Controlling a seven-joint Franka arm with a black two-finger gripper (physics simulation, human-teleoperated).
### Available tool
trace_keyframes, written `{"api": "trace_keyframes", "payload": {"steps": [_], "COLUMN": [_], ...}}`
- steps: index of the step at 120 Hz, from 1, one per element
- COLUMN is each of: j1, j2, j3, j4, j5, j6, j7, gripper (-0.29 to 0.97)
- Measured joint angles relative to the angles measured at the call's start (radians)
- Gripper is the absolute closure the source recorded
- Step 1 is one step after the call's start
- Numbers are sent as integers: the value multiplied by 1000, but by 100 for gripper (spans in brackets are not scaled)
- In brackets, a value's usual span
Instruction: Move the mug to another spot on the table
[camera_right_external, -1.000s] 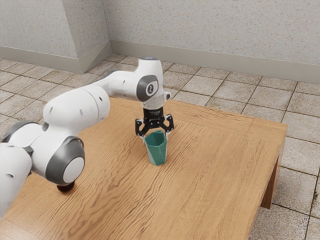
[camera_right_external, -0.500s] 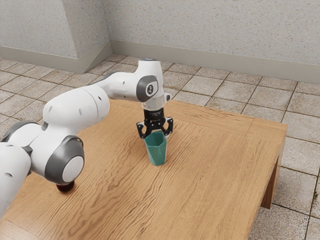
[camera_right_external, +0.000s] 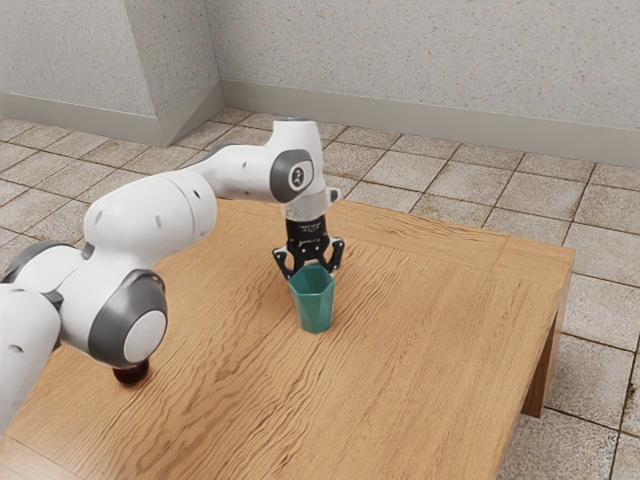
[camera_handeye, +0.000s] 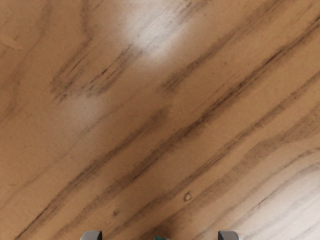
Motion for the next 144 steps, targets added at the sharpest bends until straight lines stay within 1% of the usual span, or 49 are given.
{"api": "trace_keyframes", "payload": {"steps": [22, 42, 51, 64, 73, 98, 129, 144], "j1": [4, 5, 15, 37, 56, 115, 209, 247], "j2": [-1, -2, -15, -47, -77, -153, -239, -255], "j3": [-1, 0, -11, -20, -21, -38, -88, -90], "j4": [-4, -5, -10, -28, -64, -211, -370, -419], "j5": [-1, 0, -1, -10, -15, -39, -66, -73], "j6": [-3, -4, -5, -14, -24, -55, -93, -100], "j7": [-2, -3, -4, -5, -5, -6, 19, 48], "gripper": [51, 60, 63, 64, 67, 67, 68, 68]}}
